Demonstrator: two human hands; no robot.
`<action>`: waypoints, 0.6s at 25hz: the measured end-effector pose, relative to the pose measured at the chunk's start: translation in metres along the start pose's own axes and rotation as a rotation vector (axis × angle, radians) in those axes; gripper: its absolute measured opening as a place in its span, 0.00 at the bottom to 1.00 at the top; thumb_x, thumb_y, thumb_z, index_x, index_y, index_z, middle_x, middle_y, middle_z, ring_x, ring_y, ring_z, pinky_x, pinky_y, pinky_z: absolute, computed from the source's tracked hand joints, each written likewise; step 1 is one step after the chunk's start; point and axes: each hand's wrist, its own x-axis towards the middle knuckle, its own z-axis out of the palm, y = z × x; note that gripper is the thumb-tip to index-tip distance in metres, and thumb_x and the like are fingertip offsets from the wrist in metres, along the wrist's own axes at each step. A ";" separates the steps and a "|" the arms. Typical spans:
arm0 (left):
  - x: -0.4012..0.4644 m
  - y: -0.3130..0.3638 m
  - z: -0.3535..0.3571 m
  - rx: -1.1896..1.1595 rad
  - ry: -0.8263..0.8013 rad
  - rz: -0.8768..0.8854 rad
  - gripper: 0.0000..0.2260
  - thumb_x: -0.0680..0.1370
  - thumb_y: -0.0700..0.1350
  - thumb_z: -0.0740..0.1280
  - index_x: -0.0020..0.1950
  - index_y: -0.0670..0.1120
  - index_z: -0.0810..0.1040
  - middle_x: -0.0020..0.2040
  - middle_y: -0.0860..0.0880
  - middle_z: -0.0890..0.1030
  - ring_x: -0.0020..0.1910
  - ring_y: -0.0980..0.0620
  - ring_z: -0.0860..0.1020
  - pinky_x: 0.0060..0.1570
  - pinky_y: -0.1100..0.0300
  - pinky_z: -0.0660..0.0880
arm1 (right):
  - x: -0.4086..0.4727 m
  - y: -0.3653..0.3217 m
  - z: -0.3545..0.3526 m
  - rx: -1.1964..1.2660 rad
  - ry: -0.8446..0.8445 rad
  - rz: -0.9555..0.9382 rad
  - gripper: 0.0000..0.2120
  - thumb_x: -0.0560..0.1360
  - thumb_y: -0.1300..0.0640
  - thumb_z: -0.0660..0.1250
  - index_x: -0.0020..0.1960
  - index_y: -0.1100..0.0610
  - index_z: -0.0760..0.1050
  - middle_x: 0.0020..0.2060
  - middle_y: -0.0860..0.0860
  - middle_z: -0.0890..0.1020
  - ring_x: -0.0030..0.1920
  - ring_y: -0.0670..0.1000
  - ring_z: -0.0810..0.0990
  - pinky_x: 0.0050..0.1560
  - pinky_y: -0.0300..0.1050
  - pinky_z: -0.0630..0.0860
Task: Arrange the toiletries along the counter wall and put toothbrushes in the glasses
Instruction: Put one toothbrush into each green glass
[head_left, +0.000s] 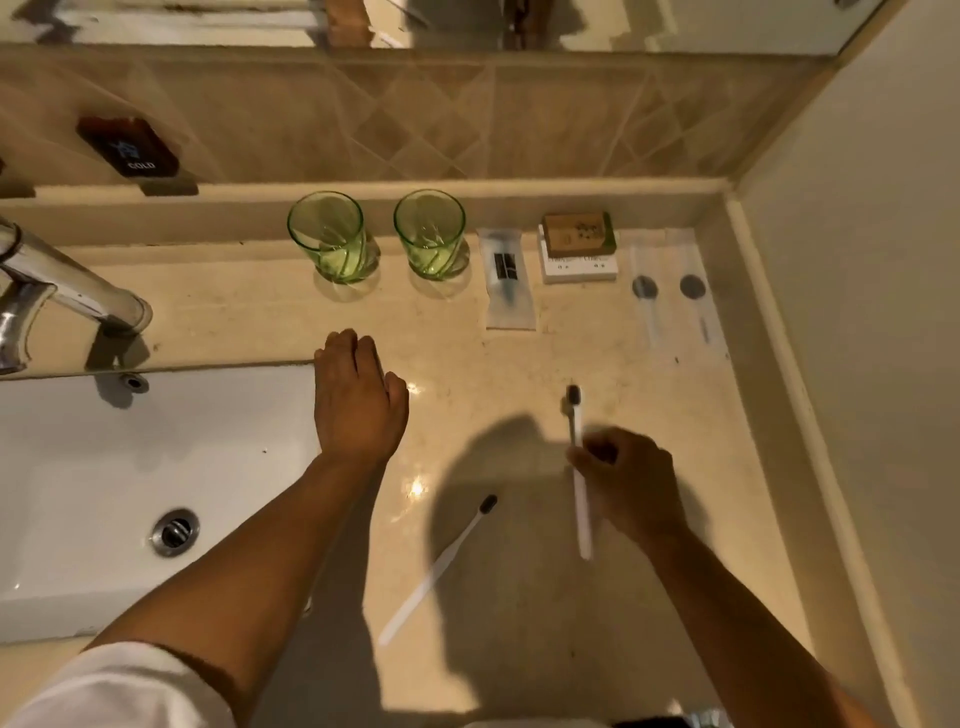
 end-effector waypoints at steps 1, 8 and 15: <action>0.007 0.002 0.002 0.033 0.001 -0.014 0.20 0.79 0.44 0.59 0.66 0.33 0.72 0.67 0.33 0.72 0.68 0.32 0.69 0.71 0.40 0.64 | 0.017 -0.024 -0.003 0.059 0.032 -0.052 0.08 0.76 0.51 0.72 0.40 0.53 0.81 0.32 0.45 0.82 0.33 0.42 0.79 0.37 0.36 0.74; 0.013 -0.001 0.017 0.033 -0.005 -0.059 0.27 0.78 0.50 0.60 0.73 0.37 0.70 0.76 0.36 0.67 0.77 0.38 0.61 0.78 0.43 0.55 | 0.129 -0.164 -0.011 0.728 0.003 -0.220 0.09 0.77 0.58 0.72 0.46 0.66 0.83 0.32 0.54 0.84 0.29 0.47 0.79 0.34 0.40 0.78; 0.019 -0.001 0.016 0.065 -0.030 -0.095 0.28 0.78 0.52 0.61 0.75 0.41 0.70 0.78 0.40 0.66 0.79 0.43 0.59 0.79 0.45 0.56 | 0.186 -0.197 0.001 0.858 0.138 -0.290 0.05 0.76 0.57 0.73 0.45 0.59 0.83 0.34 0.54 0.87 0.35 0.51 0.85 0.38 0.43 0.83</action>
